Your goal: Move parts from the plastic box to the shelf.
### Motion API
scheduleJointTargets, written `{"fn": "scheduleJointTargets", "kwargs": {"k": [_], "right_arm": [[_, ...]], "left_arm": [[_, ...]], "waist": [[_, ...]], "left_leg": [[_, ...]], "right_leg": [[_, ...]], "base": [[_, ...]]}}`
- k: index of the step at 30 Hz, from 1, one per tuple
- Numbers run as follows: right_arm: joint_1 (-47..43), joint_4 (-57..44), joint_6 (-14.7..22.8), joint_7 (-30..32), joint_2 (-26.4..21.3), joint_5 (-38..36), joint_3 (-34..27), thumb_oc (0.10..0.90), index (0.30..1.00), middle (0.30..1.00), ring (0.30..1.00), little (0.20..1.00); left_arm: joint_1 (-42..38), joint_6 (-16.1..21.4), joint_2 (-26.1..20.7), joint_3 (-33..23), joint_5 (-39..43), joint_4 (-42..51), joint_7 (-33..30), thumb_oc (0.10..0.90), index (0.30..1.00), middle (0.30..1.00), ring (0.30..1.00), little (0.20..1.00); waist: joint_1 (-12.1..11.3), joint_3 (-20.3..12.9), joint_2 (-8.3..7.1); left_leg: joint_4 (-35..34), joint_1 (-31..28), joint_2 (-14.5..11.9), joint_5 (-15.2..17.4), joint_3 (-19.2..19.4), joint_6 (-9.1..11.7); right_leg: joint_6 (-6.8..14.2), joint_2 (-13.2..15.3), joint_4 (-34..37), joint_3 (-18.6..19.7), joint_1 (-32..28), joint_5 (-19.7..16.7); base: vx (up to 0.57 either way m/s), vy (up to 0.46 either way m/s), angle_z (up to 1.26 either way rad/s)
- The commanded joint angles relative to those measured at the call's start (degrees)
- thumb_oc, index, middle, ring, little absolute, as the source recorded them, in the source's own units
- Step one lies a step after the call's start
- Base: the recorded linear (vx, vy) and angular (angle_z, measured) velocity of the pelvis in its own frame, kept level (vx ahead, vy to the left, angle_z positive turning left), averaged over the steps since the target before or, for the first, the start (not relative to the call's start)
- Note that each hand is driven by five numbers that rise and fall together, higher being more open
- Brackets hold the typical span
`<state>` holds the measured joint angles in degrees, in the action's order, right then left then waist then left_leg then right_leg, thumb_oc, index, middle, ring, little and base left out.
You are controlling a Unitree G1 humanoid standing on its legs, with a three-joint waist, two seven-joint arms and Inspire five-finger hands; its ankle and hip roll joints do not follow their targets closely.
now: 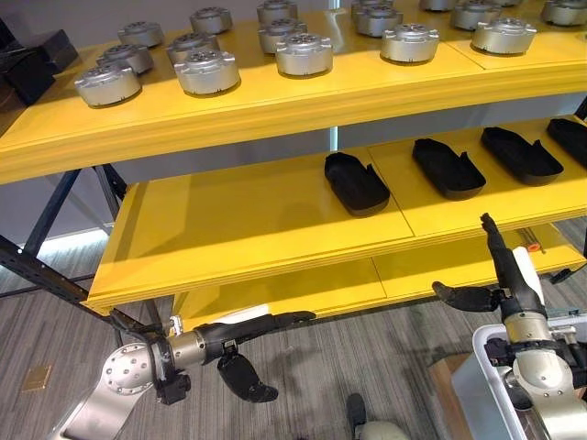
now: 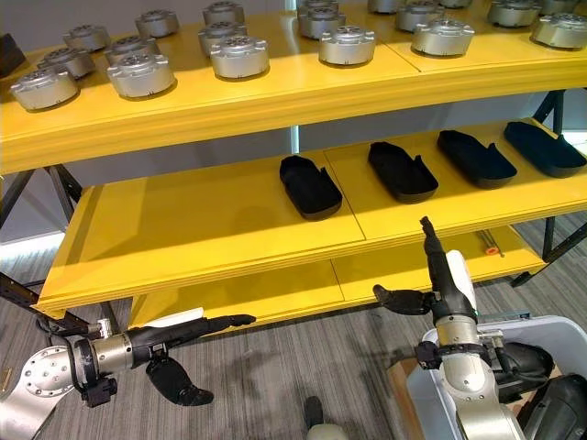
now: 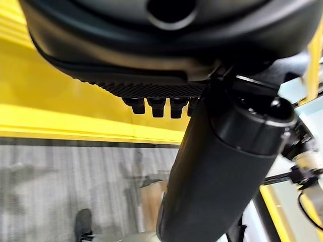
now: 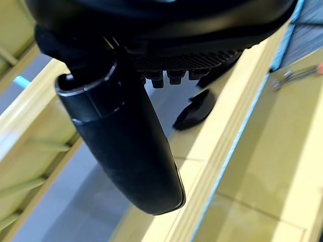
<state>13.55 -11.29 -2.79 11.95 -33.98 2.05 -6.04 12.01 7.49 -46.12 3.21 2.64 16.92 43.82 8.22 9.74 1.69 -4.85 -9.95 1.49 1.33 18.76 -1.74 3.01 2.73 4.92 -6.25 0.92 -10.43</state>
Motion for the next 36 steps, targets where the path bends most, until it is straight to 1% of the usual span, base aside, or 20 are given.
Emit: {"fn": "scheduleJointTargets", "kwargs": {"k": [1,3,4,5,6,7,11,13,14,16,18,20,25,28,30,31,33,34,35,36], "right_arm": [[-3.49,-2.14,2.65,5.29,-0.84,1.06,-7.26,0.9,1.0,1.0,1.0,1.0],[-1.64,-1.17,3.07,6.13,0.41,2.23,-8.39,0.9,1.0,1.0,1.0,1.0],[-0.96,-0.65,3.19,6.07,1.03,2.0,-8.56,0.9,1.0,1.0,1.0,1.0],[-0.79,-0.28,3.59,5.75,1.39,1.87,-8.49,0.9,1.0,1.0,1.0,1.0],[-1.07,1.27,3.4,6.26,1.87,1.75,-8.05,0.9,1.0,1.0,1.0,1.0],[-1.35,1.85,2.86,7.3,1.67,0.8,-7.89,0.9,1.0,1.0,1.0,1.0],[-0.35,1.99,1.41,10.54,2.6,0.19,-7.74,0.9,1.0,1.0,1.0,1.0],[-0.99,2.66,0.98,11.15,3.17,0.46,-6.85,0.9,1.0,1.0,1.0,1.0],[-1.25,2.87,0.81,11.32,3.11,0.34,-6.55,0.9,1.0,1.0,1.0,1.0],[-2.2,3.84,0.98,12.25,3.05,0.78,-5.33,0.9,1.0,1.0,1.0,1.0],[-3.56,4.8,0.58,13.15,2.44,0.97,-4.09,0.9,1.0,1.0,1.0,1.0],[-3.99,5.03,0.28,13.14,2.2,1.13,-3.97,0.9,1.0,1.0,1.0,1.0],[-4.08,5.71,-0.66,13.23,2.0,1.95,-3.86,0.9,1.0,1.0,1.0,1.0],[-4.22,6.35,-0.23,13.03,1.42,1.31,-4.09,0.9,1.0,1.0,1.0,1.0],[-4.57,6.42,0.25,12.56,0.34,0.99,-4.37,0.9,1.0,1.0,1.0,1.0],[-4.81,6.51,0.4,12.46,-0.11,1.14,-4.42,0.9,1.0,1.0,1.0,1.0],[-5.43,7.04,1.0,11.89,-1.04,0.54,-4.5,0.9,1.0,1.0,1.0,1.0],[-6.02,8.03,2.03,10.75,-1.78,0.25,-4.17,0.9,1.0,1.0,1.0,1.0],[-6.65,9.13,3.79,8.66,-2.72,-0.46,-3.59,0.9,1.0,1.0,1.0,1.0],[-6.79,9.15,3.99,8.06,-2.78,-0.5,-3.5,0.9,1.0,1.0,1.0,1.0]], "left_arm": [[-4.84,4.51,0.9,-1.92,11.1,0.59,-4.82,0.9,1.0,1.0,1.0,1.0],[-6.22,5.29,1.41,-0.92,9.74,-0.74,-6.25,0.9,1.0,1.0,1.0,1.0],[-6.28,5.15,1.63,-0.36,9.57,-1.35,-6.73,0.9,1.0,1.0,1.0,1.0],[-5.97,5.0,1.77,-0.3,9.31,-1.56,-7.29,0.9,1.0,1.0,1.0,1.0],[-4.26,5.41,2.27,-0.65,8.16,-1.53,-7.86,0.9,1.0,1.0,1.0,1.0],[-3.29,5.69,2.42,-0.93,9.05,-1.18,-7.8,0.9,1.0,1.0,1.0,1.0],[-2.06,5.73,3.55,-0.78,11.22,-0.04,-5.74,0.9,1.0,1.0,1.0,1.0],[-2.08,5.24,4.2,0.27,12.36,0.2,-7.48,0.9,1.0,1.0,1.0,1.0],[-2.29,5.16,4.35,0.63,12.66,0.17,-7.63,0.9,1.0,1.0,1.0,1.0],[-3.05,5.23,4.89,1.9,13.23,0.07,-8.27,0.9,1.0,1.0,1.0,1.0],[-4.02,5.56,5.78,3.53,14.47,0.17,-9.63,0.9,1.0,1.0,1.0,1.0],[-3.99,5.83,6.28,3.78,14.21,0.55,-9.46,0.9,1.0,1.0,1.0,1.0],[-3.79,6.1,6.6,4.35,14.22,0.15,-10.19,0.9,1.0,1.0,1.0,1.0],[-3.59,5.89,6.28,4.48,13.91,0.22,-10.47,0.9,1.0,1.0,1.0,1.0],[-3.99,6.27,6.0,4.96,14.04,0.19,-11.59,0.9,1.0,1.0,1.0,1.0],[-4.4,6.64,6.01,5.25,14.11,-0.02,-12.14,0.9,1.0,1.0,1.0,1.0],[-5.59,7.36,6.36,6.04,14.29,-0.6,-13.5,0.9,1.0,1.0,1.0,1.0],[-6.84,7.27,7.32,6.48,13.64,-1.41,-15.28,0.9,1.0,1.0,1.0,1.0],[-6.67,6.55,8.39,5.85,13.33,-1.7,-17.2,0.9,1.0,1.0,1.0,1.0],[-6.28,6.42,8.52,5.42,13.42,-1.58,-17.45,0.9,1.0,1.0,1.0,1.0]], "waist": [[2.22,-1.35,-0.29],[3.96,-0.83,-0.5],[4.53,-0.56,-0.67],[4.37,-0.5,-0.8],[3.45,-0.53,-0.95],[3.08,-0.43,-1.1],[3.39,-0.32,-1.17],[3.31,-0.33,-1.0],[3.23,-0.31,-0.98],[3.09,-0.06,-0.79],[3.27,-0.31,-0.72],[3.36,-0.66,-0.58],[4.02,-1.39,-0.32],[4.13,-1.35,-0.59],[4.18,-0.93,-1.15],[4.15,-0.72,-1.45],[4.16,0.03,-2.12],[3.4,1.19,-2.86],[2.15,2.34,-3.32],[1.89,2.39,-3.34]], "left_leg": [[-0.15,-0.59,-1.25,4.63,1.56,-0.05],[-0.15,-0.2,-1.19,5.01,2.84,-0.06],[-0.15,-0.42,-1.37,4.87,4.28,0.16],[-0.15,-0.59,-1.58,4.74,5.62,0.4],[-0.15,-1.37,-2.11,5.69,8.21,0.58],[-0.15,-1.41,-2.36,5.63,9.54,0.34],[-0.15,-1.39,-2.67,5.79,11.57,-1.01],[-0.15,-1.53,-3.43,5.32,14.34,-0.96],[-0.15,-1.55,-3.53,5.22,14.57,-0.88],[-0.15,-1.6,-3.72,4.96,14.68,-0.49],[-0.15,-1.98,-3.82,4.91,15.21,0.47],[-0.15,-2.15,-4.0,4.83,15.22,0.85],[-0.08,-3.1,-4.53,4.94,15.83,1.22],[1.93,-3.03,-5.25,4.97,16.24,1.53],[6.93,-1.19,-6.75,5.6,16.15,2.02],[10.44,-0.13,-7.88,5.05,15.96,2.72],[19.5,2.94,-11.49,2.13,14.89,5.46],[29.51,6.87,-13.79,0.17,9.19,7.05],[30.49,9.89,-9.55,2.16,2.51,3.94],[28.82,10.01,-8.31,2.9,1.52,3.27]], "right_leg": [[6.45,1.38,-0.95,0.98,-5.64,7.51],[7.55,1.79,-0.57,2.53,-3.93,6.04],[7.84,1.77,-0.7,1.51,-3.52,5.64],[7.94,1.74,-0.91,0.06,-3.27,5.53],[8.85,2.33,-1.54,-5.22,-2.97,6.11],[9.0,2.95,-2.63,-6.84,-2.21,6.13],[9.52,4.63,-7.65,-7.26,-0.11,6.95],[8.43,4.64,-8.75,-10.66,-0.26,8.91],[8.32,4.72,-8.58,-11.1,-0.22,8.88],[8.15,4.88,-7.46,-11.38,0.03,8.05],[7.96,4.41,-2.85,-10.94,-1.41,5.99],[7.81,4.2,-1.5,-10.55,-1.98,5.56],[6.57,3.12,-0.45,-9.66,-3.07,6.21],[5.06,2.36,-1.25,-9.2,-3.41,7.34],[3.81,2.1,-2.06,-8.66,-3.64,8.3],[3.11,1.84,-2.22,-8.21,-3.79,8.73],[1.18,0.68,-2.26,-6.63,-4.45,9.69],[-0.65,-0.74,-2.71,-3.62,-5.27,10.18],[-0.95,-1.09,-3.43,0.52,-4.84,8.95],[-0.82,-1.19,-3.57,1.61,-4.73,8.87]], "base": [[-0.06,0.116,-0.21],[-0.05,0.093,-0.39],[-0.01,0.034,-0.43],[0.04,-0.017,-0.78],[0.0,-0.082,-1.07],[-0.02,-0.122,-1.37],[-0.03,-0.137,-1.04],[-0.01,-0.181,-0.23],[0.01,-0.149,-0.5],[0.06,-0.238,-0.59],[0.13,-0.368,-0.41],[0.11,-0.219,-0.24],[0.12,-0.232,-0.13],[0.1,-0.279,-0.15],[0.06,-0.257,-0.22],[0.07,-0.272,-0.34],[0.11,-0.301,-0.76],[0.12,-0.225,-1.34],[0.11,-0.111,-1.57],[0.08,0.105,-1.76]]}}
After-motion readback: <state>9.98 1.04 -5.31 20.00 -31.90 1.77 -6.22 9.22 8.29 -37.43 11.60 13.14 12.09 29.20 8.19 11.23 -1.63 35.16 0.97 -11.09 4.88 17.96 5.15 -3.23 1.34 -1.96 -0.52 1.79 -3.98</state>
